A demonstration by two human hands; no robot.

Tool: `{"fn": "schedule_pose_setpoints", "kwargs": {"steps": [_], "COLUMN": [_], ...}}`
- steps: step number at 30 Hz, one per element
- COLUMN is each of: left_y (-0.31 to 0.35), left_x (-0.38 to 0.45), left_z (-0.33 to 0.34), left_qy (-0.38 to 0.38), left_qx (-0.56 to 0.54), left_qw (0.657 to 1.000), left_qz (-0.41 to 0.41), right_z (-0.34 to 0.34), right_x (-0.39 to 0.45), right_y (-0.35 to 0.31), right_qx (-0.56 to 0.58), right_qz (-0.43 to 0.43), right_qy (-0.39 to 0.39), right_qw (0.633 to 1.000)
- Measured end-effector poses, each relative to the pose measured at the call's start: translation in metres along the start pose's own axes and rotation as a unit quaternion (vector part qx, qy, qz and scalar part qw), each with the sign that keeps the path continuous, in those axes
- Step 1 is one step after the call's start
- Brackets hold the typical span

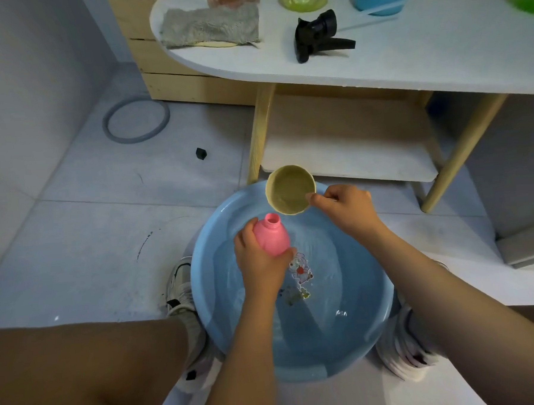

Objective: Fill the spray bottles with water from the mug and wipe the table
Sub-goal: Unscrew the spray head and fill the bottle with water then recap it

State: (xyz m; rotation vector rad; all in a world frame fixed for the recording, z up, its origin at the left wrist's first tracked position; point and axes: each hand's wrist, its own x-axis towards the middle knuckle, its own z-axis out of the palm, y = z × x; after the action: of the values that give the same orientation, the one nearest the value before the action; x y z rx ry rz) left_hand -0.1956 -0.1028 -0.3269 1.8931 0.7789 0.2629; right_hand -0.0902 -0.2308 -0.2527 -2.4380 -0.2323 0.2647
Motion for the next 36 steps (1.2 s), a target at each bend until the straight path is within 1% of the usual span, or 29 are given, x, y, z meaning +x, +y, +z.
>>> {"fn": "schedule_pose_setpoints", "kwargs": {"steps": [3,12,23,36], "left_y": [0.0006,0.0018,0.0052,0.0065], "left_x": [0.0004,0.0019,0.0004,-0.0013], "left_z": [0.0003,0.0031,0.0040,0.0045], "left_qy": [0.000,-0.005,-0.014,-0.008], "left_qx": [0.000,0.005,0.012,0.011], "left_qw": [1.000,1.000,1.000,1.000], "left_qz": [0.007,0.013,0.014,0.016], "right_z": [-0.0002,0.0003,-0.0005,-0.0032], "right_x": [-0.0039,-0.0033,-0.0029,-0.0019], "right_y": [-0.0038,-0.0017,-0.0026,-0.0056], "right_qx": [-0.026,-0.053,-0.101,-0.100], "right_qz": [-0.031,-0.105,-0.152,-0.173], "right_qy": [0.033,0.119,0.167,0.205], "right_qw": [0.999,0.986,0.969,0.958]}}
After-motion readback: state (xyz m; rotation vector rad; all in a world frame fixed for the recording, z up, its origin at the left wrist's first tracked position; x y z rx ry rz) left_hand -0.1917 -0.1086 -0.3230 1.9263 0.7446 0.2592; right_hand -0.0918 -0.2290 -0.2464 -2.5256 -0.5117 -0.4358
